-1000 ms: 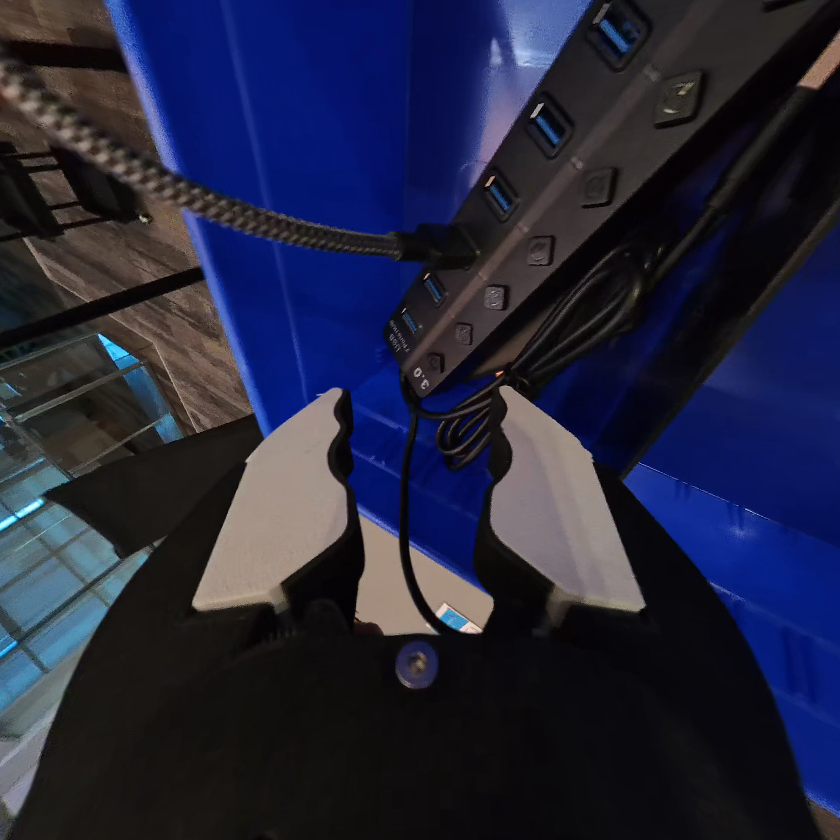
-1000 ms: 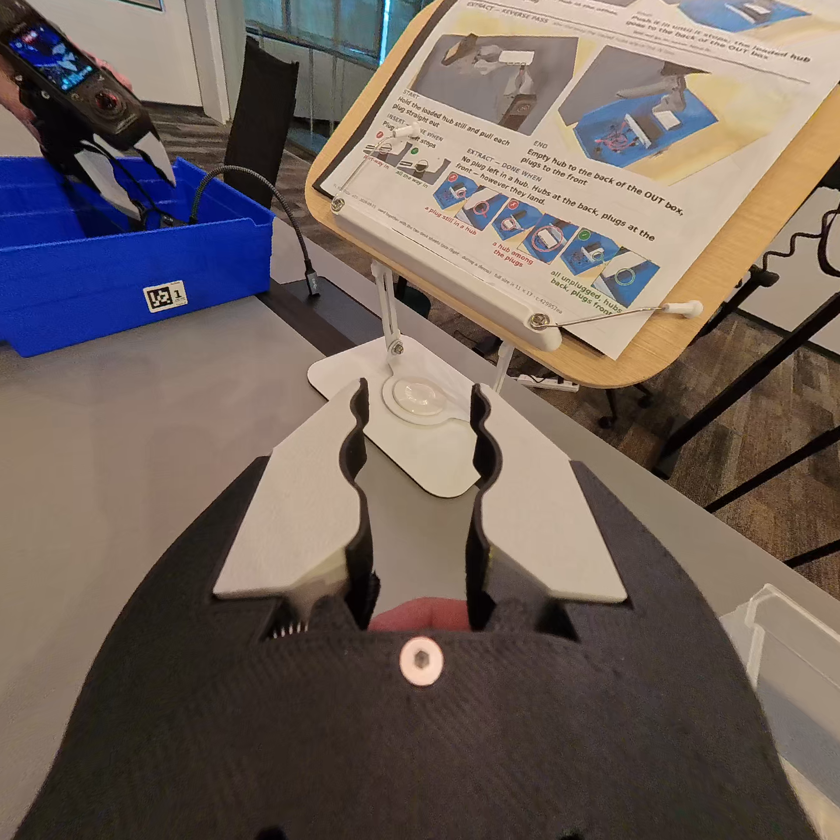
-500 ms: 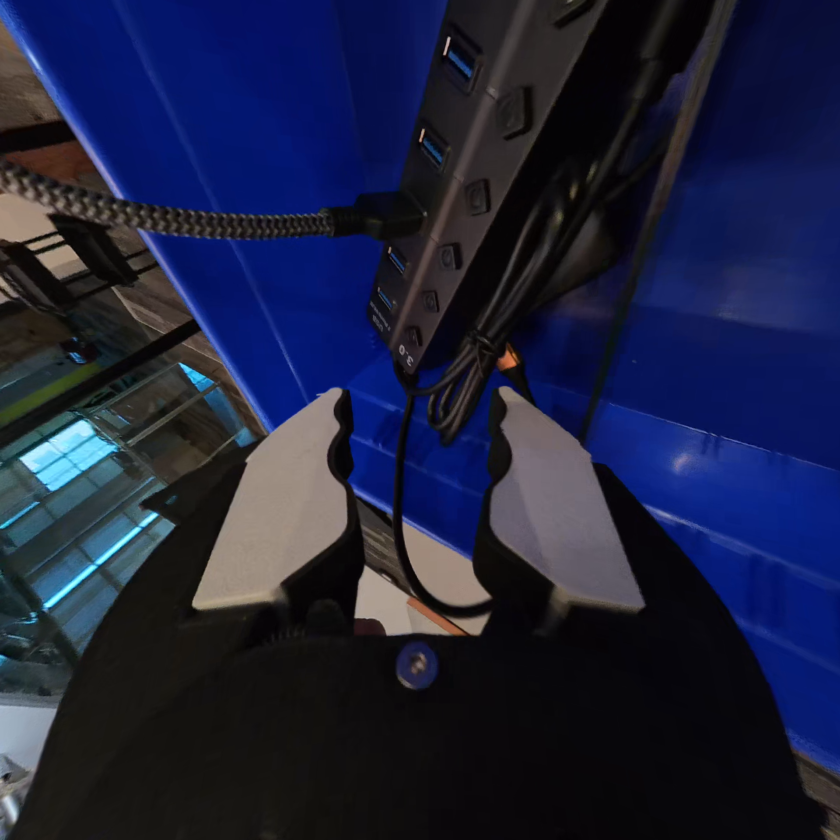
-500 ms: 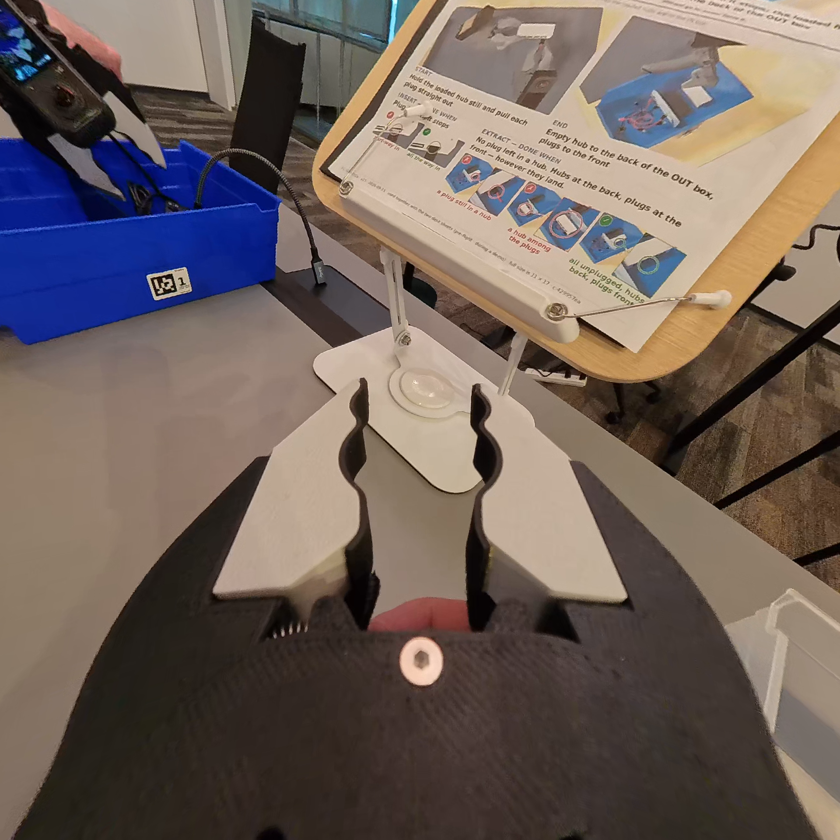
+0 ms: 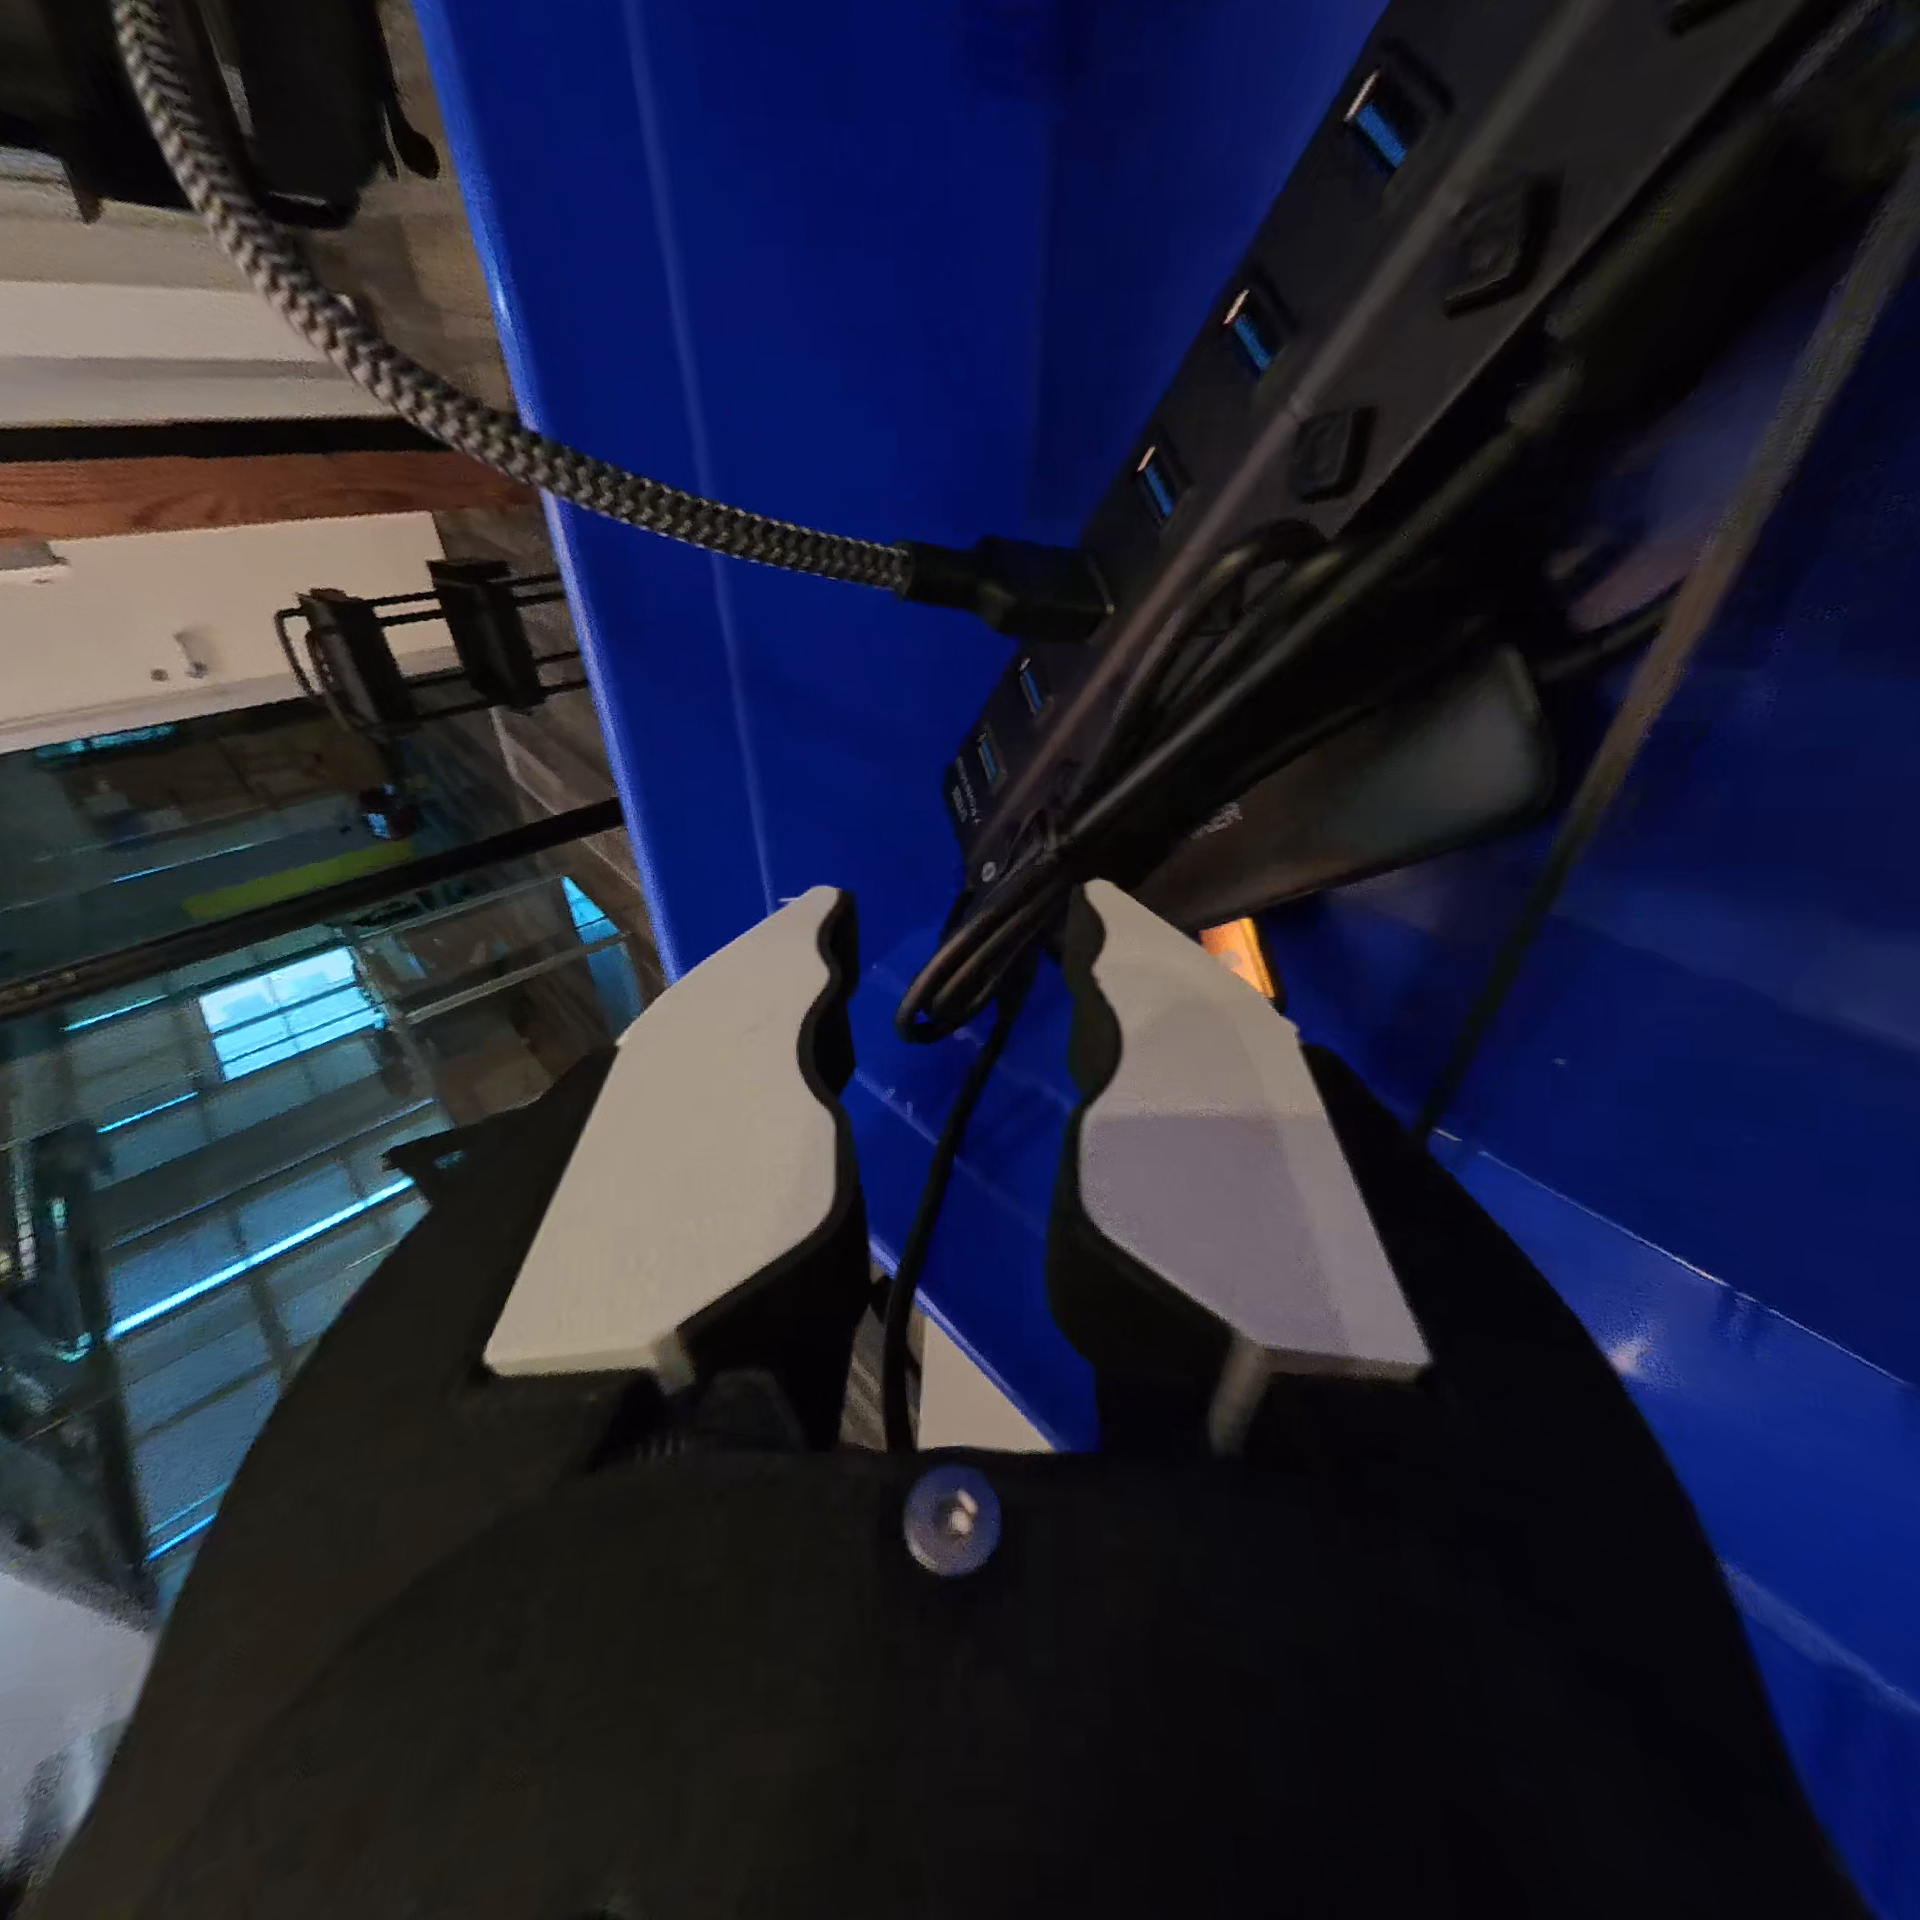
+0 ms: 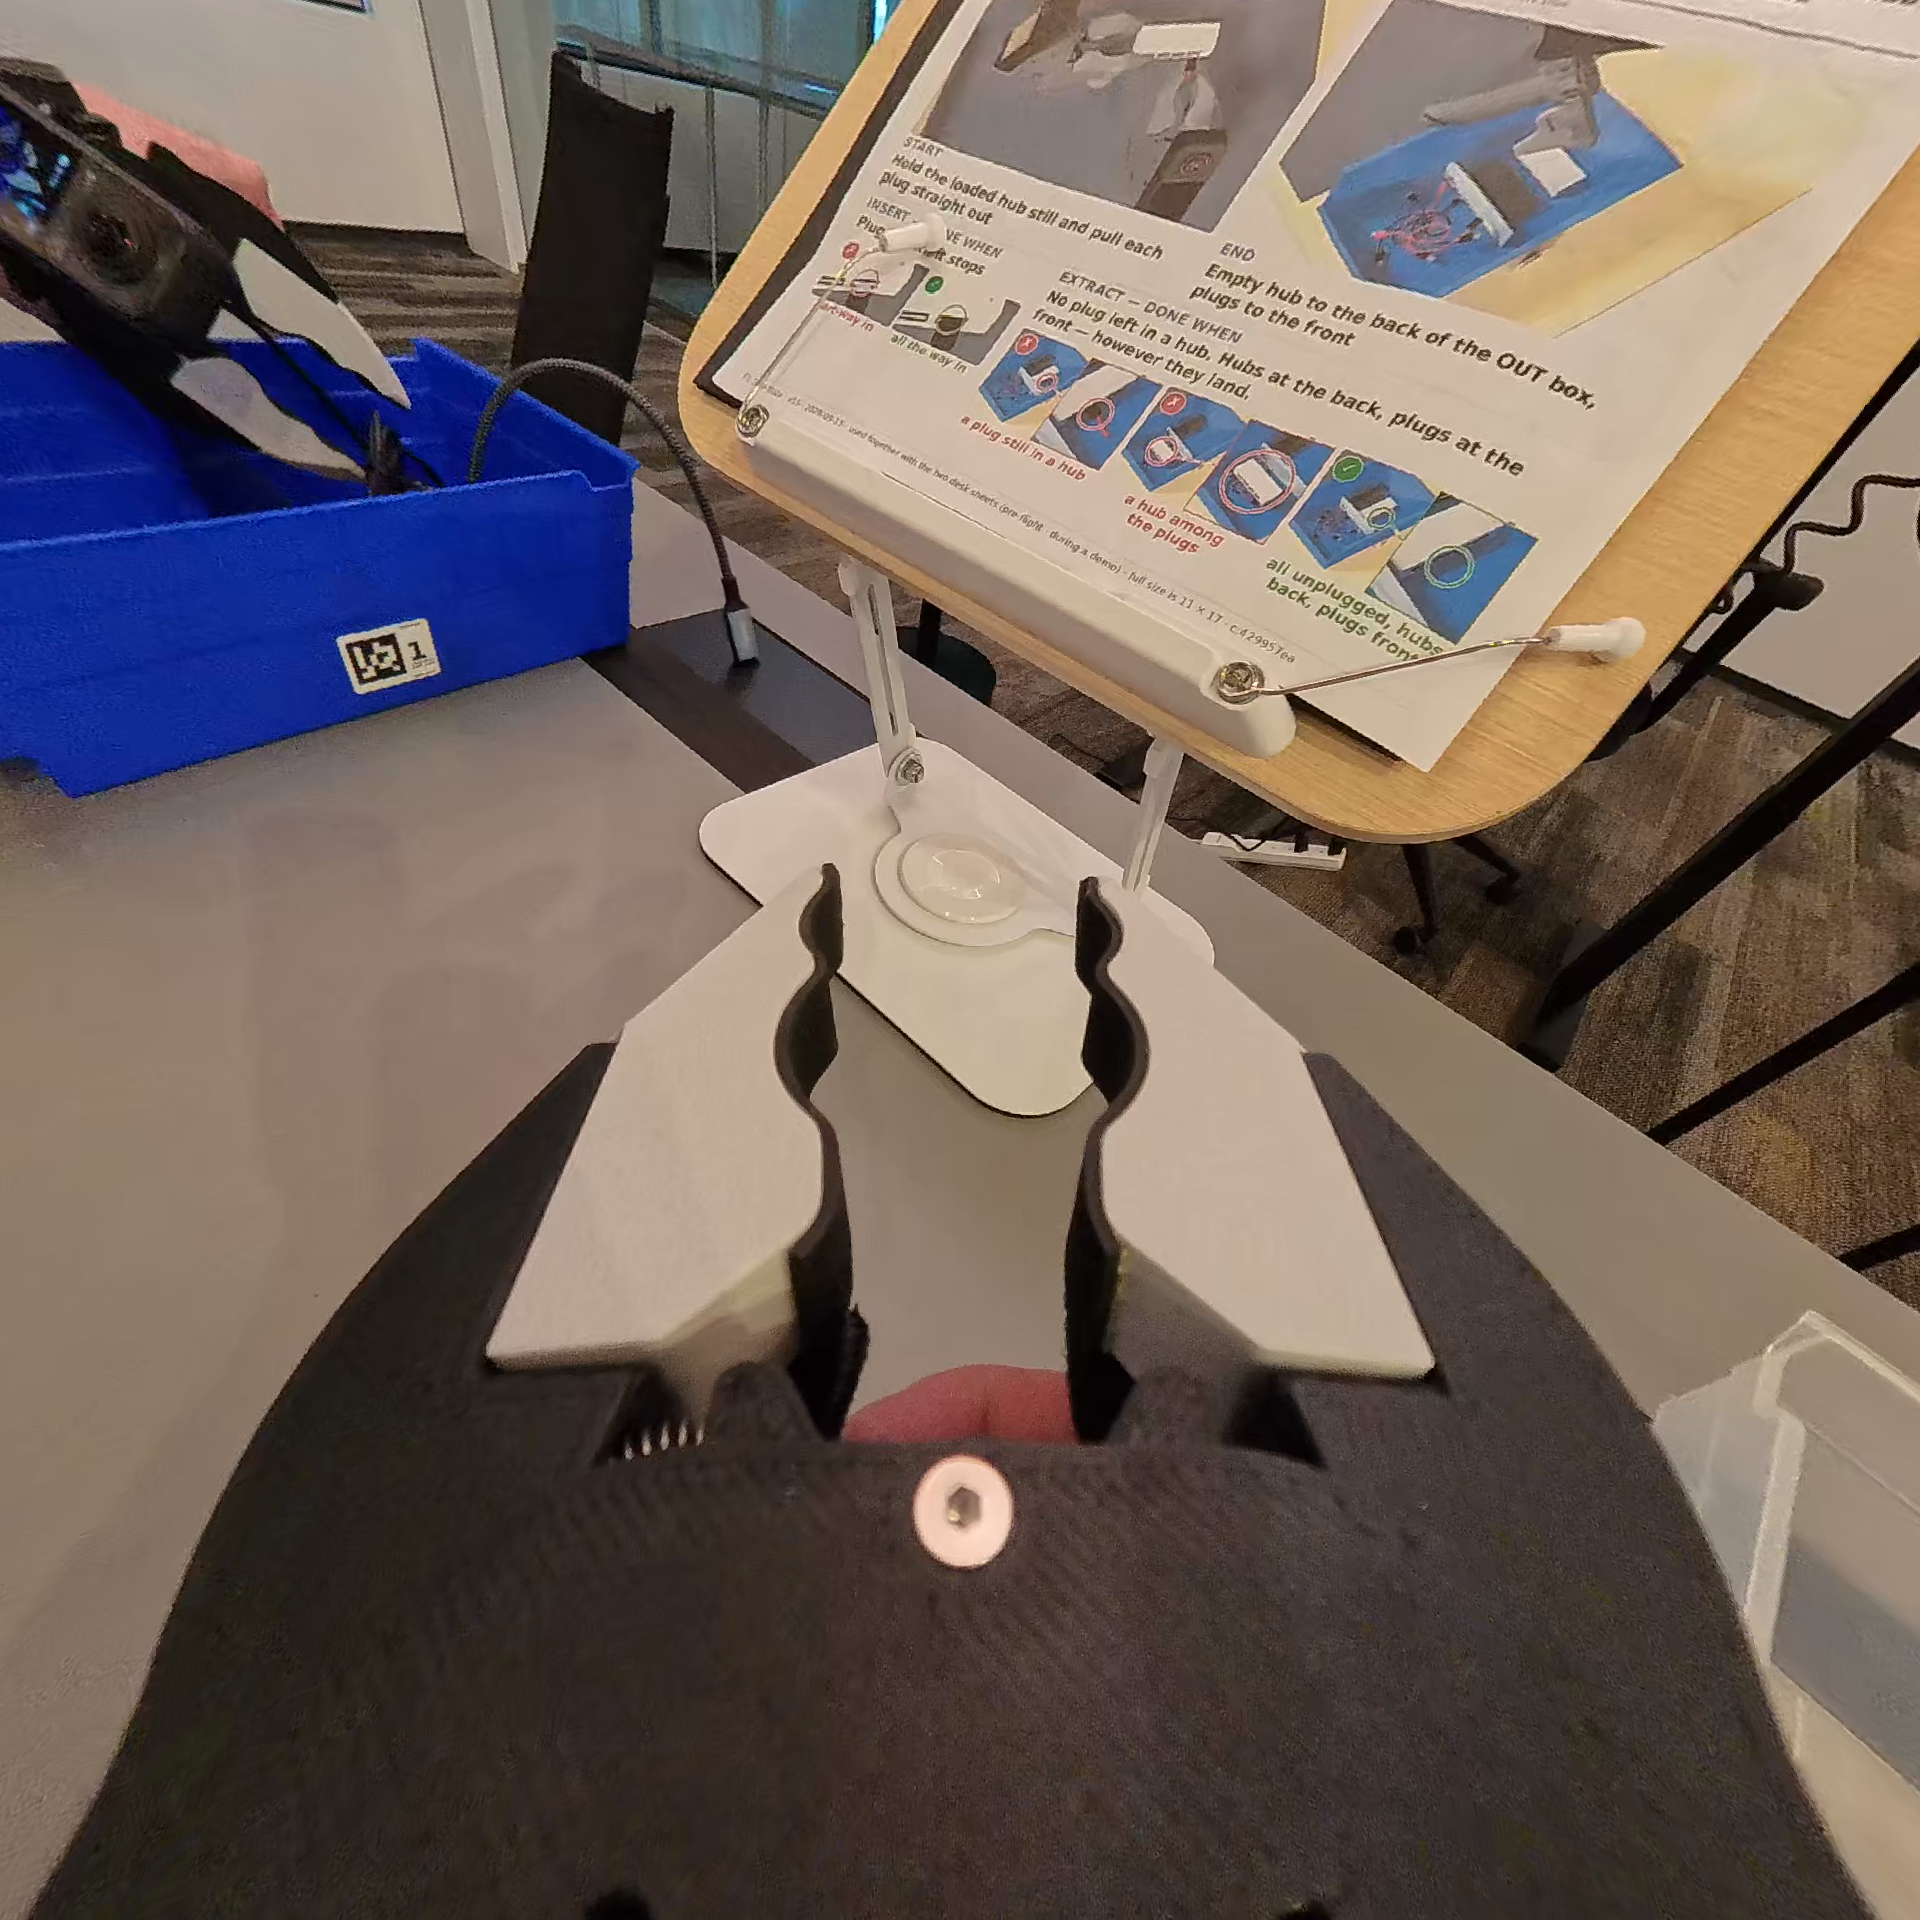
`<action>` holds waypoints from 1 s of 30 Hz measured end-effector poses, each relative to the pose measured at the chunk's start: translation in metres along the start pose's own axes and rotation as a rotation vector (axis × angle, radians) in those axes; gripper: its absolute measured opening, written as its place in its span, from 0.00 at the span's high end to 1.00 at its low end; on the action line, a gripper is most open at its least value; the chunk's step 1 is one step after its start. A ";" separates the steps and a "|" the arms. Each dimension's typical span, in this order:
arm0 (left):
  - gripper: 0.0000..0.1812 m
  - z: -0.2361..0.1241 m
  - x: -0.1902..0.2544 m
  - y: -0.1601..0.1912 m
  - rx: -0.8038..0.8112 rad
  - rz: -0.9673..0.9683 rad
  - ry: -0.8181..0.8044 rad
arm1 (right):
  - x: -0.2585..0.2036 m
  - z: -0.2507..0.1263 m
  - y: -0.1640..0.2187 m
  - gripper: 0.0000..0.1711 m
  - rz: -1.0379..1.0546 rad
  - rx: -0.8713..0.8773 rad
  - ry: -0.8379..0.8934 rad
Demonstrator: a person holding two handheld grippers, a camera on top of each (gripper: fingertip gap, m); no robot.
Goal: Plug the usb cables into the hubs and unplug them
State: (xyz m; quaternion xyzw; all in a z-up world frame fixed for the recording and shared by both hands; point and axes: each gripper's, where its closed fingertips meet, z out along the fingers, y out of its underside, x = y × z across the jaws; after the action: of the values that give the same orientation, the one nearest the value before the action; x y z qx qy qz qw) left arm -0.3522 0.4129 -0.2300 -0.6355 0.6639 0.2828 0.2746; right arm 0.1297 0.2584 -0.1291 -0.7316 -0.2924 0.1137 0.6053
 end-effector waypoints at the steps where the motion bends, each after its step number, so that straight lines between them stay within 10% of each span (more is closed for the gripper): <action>1: 0.82 -0.001 0.003 0.000 0.006 -0.006 0.012 | -0.001 0.001 0.001 0.75 -0.002 -0.002 -0.001; 15: 0.93 0.009 0.020 -0.003 -0.133 0.230 0.215 | -0.002 0.004 0.007 0.75 -0.006 -0.021 -0.009; 30: 0.95 -0.052 -0.039 -0.015 0.033 -0.031 -0.007 | -0.002 0.002 0.004 0.75 0.000 -0.011 -0.012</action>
State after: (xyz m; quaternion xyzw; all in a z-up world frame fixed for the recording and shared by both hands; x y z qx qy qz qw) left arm -0.3357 0.4018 -0.1663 -0.6403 0.6575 0.2698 0.2915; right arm 0.1282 0.2585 -0.1337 -0.7341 -0.2969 0.1164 0.5995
